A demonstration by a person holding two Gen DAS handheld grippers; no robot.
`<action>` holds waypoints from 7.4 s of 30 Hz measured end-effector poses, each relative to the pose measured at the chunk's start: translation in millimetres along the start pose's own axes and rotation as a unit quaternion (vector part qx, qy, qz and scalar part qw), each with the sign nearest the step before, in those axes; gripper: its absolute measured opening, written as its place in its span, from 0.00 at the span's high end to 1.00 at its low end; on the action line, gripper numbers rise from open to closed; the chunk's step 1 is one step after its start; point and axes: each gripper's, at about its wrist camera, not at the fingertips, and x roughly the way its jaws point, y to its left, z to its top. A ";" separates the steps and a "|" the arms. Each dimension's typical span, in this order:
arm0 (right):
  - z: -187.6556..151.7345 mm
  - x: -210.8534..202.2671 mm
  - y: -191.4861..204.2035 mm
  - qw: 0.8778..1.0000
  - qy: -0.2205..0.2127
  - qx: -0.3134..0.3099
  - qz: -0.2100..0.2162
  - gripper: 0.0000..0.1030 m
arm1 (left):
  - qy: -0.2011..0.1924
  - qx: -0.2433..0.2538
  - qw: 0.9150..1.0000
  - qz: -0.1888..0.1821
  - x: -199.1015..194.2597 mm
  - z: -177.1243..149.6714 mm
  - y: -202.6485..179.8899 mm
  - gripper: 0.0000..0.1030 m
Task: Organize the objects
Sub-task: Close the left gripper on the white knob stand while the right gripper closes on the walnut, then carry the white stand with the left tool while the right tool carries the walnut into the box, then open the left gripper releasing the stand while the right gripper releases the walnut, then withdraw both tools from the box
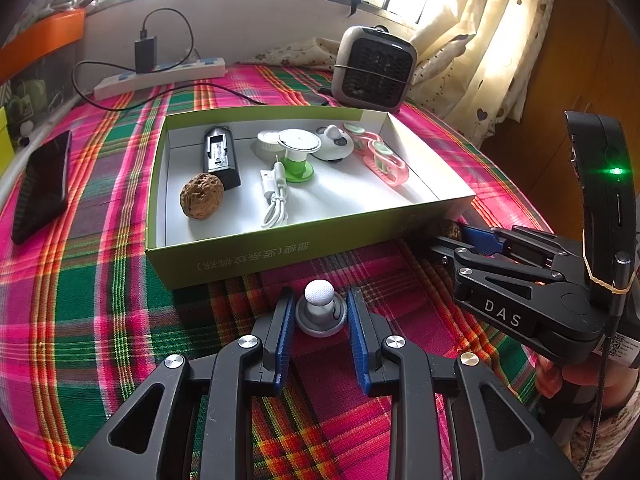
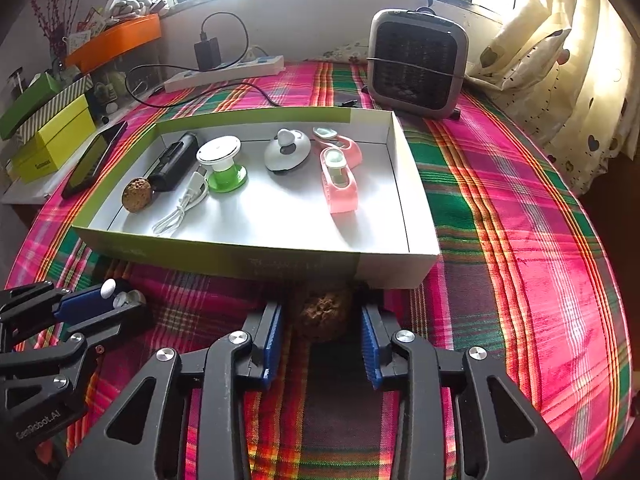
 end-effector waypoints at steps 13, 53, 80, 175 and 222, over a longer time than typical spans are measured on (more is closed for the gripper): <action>-2.2 -2.3 -0.6 1.000 -0.001 0.002 0.011 0.70 | 0.000 0.002 1.000 0.003 0.3 0.1 -1.0 0.77; -9.8 -14.2 2.9 0.997 -0.019 -0.011 0.069 0.70 | -0.007 0.007 0.999 0.032 -7.2 1.3 -10.0 0.77; 13.0 -43.6 2.8 0.994 -0.062 -0.027 0.081 0.70 | -0.042 0.011 0.999 0.023 -31.5 32.1 -18.1 0.77; 73.9 49.4 -7.1 0.992 -0.008 -0.089 0.091 0.65 | 0.019 -0.004 0.999 0.041 52.1 70.7 1.0 0.70; 51.7 -3.8 -11.9 0.996 -0.054 -0.037 0.058 0.56 | -0.030 -0.020 0.994 0.106 4.3 53.7 -17.0 0.64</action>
